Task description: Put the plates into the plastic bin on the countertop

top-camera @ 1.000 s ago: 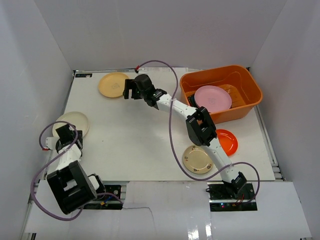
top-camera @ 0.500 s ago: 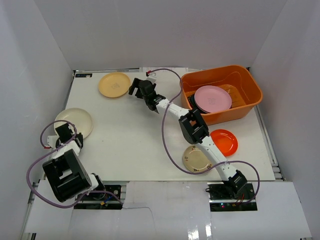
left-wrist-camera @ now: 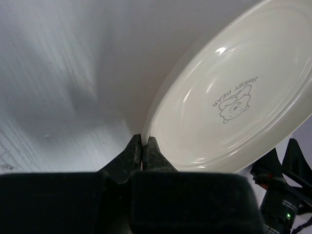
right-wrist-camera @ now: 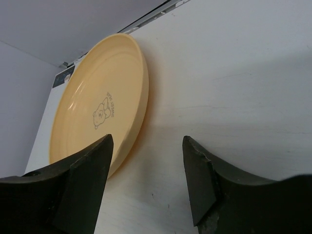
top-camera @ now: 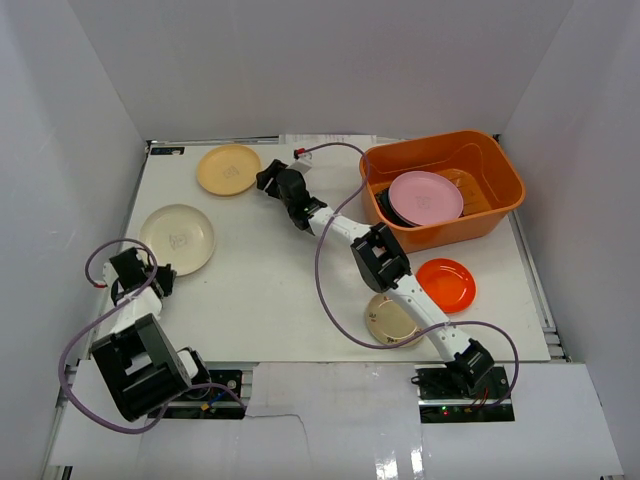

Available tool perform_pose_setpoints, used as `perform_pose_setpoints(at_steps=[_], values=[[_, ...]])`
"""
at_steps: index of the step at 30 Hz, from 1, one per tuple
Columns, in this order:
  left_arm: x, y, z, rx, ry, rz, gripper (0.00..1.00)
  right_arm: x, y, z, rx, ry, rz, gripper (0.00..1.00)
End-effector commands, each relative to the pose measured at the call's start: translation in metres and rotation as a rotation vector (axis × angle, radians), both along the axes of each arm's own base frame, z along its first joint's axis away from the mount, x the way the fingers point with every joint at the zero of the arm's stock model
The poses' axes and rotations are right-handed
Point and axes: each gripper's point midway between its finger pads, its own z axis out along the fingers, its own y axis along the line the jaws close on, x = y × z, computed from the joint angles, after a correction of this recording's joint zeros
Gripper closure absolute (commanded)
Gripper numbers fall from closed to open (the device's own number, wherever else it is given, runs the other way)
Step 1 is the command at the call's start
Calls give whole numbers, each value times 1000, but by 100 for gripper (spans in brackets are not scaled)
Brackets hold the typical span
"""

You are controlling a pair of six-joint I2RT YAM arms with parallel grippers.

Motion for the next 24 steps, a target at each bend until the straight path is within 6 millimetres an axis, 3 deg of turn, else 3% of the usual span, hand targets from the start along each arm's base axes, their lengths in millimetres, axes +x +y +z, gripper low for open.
perform_pose_setpoints(at_steps=[1, 6, 11, 12, 13, 14, 16, 17, 18, 19, 20, 21, 22, 23, 24], values=[[7, -17, 22, 11, -84, -114, 100, 5, -2, -2, 41, -17, -18, 36], [8, -47, 24, -16, -115, -259, 100, -18, -1, 3, -41, -33, 87, 35], [11, -57, 37, 14, -156, -345, 100, -46, 4, 67, -56, -140, 234, 23], [14, -62, 40, 14, -168, -368, 100, -54, 0, 109, -27, -182, 250, 17], [16, -63, 43, 18, -174, -380, 100, -64, -6, 96, -50, -155, 267, 15], [20, -67, 50, 28, -191, -408, 100, -73, -9, 134, -27, -200, 295, 11], [23, -69, 55, 36, -203, -425, 100, -88, -15, 141, -60, -208, 334, 9], [24, -71, 60, 41, -216, -436, 100, -99, -18, 171, -47, -244, 355, 8], [25, -73, 62, 41, -223, -444, 100, -105, -22, 181, -53, -253, 361, 7], [26, -75, 64, 43, -228, -450, 100, -114, -28, 170, -82, -234, 371, 7], [26, -78, 65, 44, -232, -462, 100, -124, -37, 198, -65, -267, 373, 8], [29, -81, 66, 42, -243, -467, 100, -134, -41, 203, -66, -272, 401, 9], [30, -87, 66, 29, -243, -486, 100, -147, -42, 194, -84, -257, 448, 10], [33, -100, 66, 14, -246, -529, 100, -162, -44, 204, -103, -268, 502, 11], [37, -107, 66, 3, -242, -558, 100, -168, -45, 202, -129, -259, 528, 10]])
